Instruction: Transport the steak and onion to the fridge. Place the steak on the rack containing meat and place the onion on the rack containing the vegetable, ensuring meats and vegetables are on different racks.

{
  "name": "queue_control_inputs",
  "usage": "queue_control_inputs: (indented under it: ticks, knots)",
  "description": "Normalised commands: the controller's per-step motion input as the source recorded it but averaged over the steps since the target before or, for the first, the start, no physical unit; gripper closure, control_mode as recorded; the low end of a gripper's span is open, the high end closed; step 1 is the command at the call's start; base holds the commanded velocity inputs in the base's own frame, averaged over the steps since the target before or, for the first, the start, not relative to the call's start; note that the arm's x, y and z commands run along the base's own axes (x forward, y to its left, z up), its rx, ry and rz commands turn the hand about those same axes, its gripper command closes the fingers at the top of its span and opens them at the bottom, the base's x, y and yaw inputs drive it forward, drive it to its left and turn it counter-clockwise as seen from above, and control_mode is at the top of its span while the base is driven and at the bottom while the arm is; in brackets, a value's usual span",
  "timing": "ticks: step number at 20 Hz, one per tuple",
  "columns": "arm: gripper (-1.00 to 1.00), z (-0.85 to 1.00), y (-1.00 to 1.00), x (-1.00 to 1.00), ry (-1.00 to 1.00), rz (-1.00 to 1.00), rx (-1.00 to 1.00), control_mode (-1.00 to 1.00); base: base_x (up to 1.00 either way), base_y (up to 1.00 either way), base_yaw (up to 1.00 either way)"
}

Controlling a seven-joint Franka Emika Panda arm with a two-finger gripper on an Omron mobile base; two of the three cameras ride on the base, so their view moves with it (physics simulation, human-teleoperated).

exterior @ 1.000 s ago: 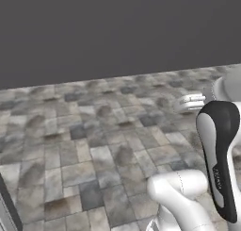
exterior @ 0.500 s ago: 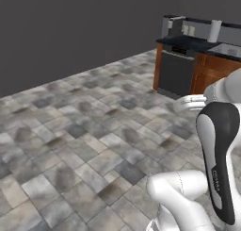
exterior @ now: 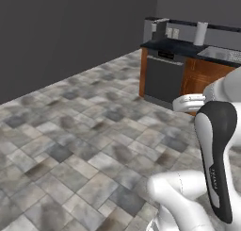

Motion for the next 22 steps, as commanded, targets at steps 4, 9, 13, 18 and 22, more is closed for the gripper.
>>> queue_control_inputs:
  ticks: [4,9,13,18,22]
  knots:
    - [-1.0,0.0,0.0,0.0,0.0,0.0,0.0,1.0,1.0,0.0,-0.23]
    - [-1.0,0.0,0.0,0.0,0.0,0.0,0.0,1.0,1.0,0.09,-0.08]
    - [-1.0,0.0,0.0,0.0,0.0,0.0,0.0,1.0,1.0,0.2,-0.05]
    - [-1.0,0.0,0.0,0.0,0.0,0.0,0.0,1.0,1.0,0.13,-0.06]
    - [-1.0,0.0,0.0,0.0,0.0,0.0,0.0,1.0,1.0,0.27,-0.13]
